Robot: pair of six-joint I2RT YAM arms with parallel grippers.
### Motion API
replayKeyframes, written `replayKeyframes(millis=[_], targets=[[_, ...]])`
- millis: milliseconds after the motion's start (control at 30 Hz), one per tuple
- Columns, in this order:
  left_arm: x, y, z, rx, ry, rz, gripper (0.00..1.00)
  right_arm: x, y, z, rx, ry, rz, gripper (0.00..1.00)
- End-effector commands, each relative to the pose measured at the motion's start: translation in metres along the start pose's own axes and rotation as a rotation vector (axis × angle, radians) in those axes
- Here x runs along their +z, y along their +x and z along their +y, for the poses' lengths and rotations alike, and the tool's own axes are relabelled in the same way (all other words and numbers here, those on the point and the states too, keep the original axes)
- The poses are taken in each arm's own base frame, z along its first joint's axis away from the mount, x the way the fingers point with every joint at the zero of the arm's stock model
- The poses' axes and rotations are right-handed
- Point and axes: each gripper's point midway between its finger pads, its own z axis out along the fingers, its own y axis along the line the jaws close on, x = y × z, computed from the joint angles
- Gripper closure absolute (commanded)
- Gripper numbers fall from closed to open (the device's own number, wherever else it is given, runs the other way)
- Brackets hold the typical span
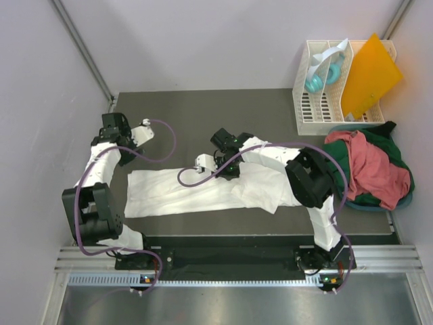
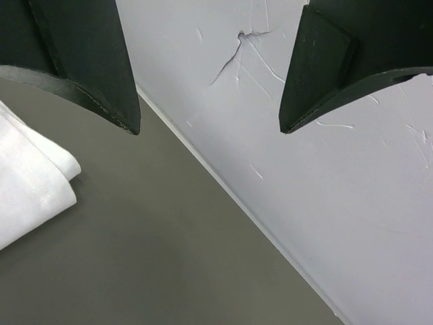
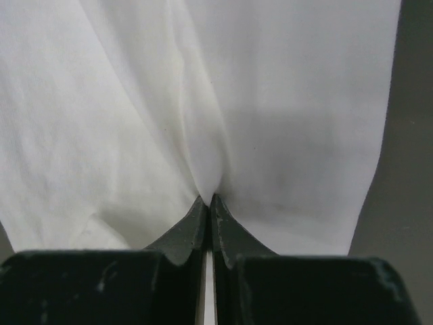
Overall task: Fold and stack the t-shirts
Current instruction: Fold the other side of the tshirt into a rectangle
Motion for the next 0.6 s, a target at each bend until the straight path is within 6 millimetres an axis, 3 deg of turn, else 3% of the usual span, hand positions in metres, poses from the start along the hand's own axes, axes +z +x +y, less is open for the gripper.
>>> replayKeyframes(millis=[0,433,533,567], targets=[[0.002,-0.007,0.016,-0.025,-0.042,-0.029,0.12,-0.020,-0.019,0.001,-0.037,0.015,-0.044,1.00],[0.011,-0.010,0.015,-0.027,-0.019,-0.029,0.12,-0.051,-0.019,0.031,-0.132,-0.105,-0.030,1.00],[0.014,-0.011,0.014,-0.031,-0.011,-0.032,0.12,-0.050,-0.017,0.034,-0.132,-0.131,-0.020,0.71],[0.015,-0.011,0.014,-0.032,-0.011,-0.032,0.12,-0.049,-0.016,0.036,-0.131,-0.142,-0.014,0.67]])
